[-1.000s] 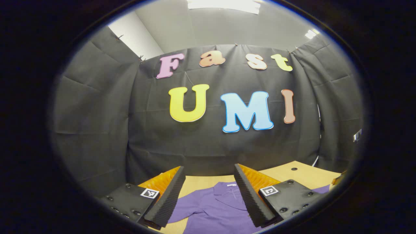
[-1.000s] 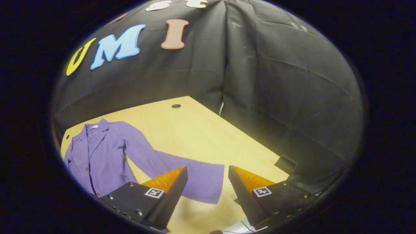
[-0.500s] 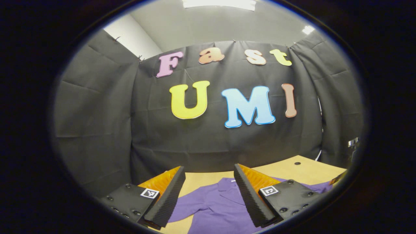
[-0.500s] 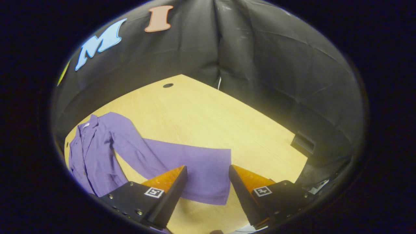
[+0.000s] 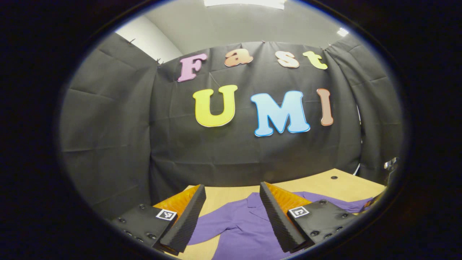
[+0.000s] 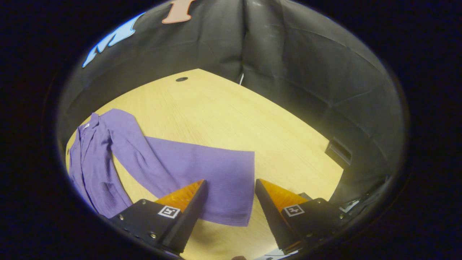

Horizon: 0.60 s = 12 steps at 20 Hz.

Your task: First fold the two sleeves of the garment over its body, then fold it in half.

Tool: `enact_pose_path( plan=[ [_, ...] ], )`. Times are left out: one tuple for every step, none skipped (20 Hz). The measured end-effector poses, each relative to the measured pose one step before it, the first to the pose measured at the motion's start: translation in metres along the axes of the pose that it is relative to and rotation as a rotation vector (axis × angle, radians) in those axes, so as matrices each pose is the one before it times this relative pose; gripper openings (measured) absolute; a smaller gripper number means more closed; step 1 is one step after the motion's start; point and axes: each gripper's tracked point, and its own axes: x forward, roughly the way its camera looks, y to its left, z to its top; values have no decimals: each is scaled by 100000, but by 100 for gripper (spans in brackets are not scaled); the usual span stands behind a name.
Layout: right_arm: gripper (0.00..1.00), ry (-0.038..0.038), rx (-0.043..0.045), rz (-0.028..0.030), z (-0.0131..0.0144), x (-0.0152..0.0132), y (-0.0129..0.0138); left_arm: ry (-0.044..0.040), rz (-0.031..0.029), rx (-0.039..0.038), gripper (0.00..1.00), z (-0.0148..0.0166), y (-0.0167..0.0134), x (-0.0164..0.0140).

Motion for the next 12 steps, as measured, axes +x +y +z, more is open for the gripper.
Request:
enact_pose_path(
  plan=[
    [90, -447, 2132, 765, 31, 112, 0, -52, 94, 119, 99, 97, 3, -119],
    [91, 1147, 2675, 1173, -244, 30, -28, -50, -54, 85, 99, -57, -3, -76],
    [92, -960, 1755, 367, 112, -185, -8, -83, -146, -43, 99, -36, -85, -97],
    [92, 754, -594, 193, -92, 238, -131, 33, -223, -94, 99, 6, -23, 2],
    [92, 29, -817, 730, -47, -132, 64, 32, -213, -193, 99, -36, 19, -26],
    [85, -392, -264, -61, 116, 171, 112, 126, -285, -302, 99, -8, -101, 10],
    [75, 149, -285, 541, -74, -235, 222, 205, -364, -307, 99, -181, -96, 39],
    [67, 248, -13, 542, 134, 14, 213, 183, -220, -186, 100, -112, -131, 64],
    [58, 167, 815, 310, -170, 137, 200, 71, -228, -115, 100, -182, 38, -22],
    [41, 310, -412, -80, -1, -24, -7, 11, -173, -16, 100, -85, -61, -86],
    [38, -108, -1149, 922, 166, -26, 79, -85, 137, -10, 100, -14, 81, -61],
    [22, -1141, 2663, -188, 267, -308, 124, 142, 139, -148, 99, -42, 205, -141]
  ],
)
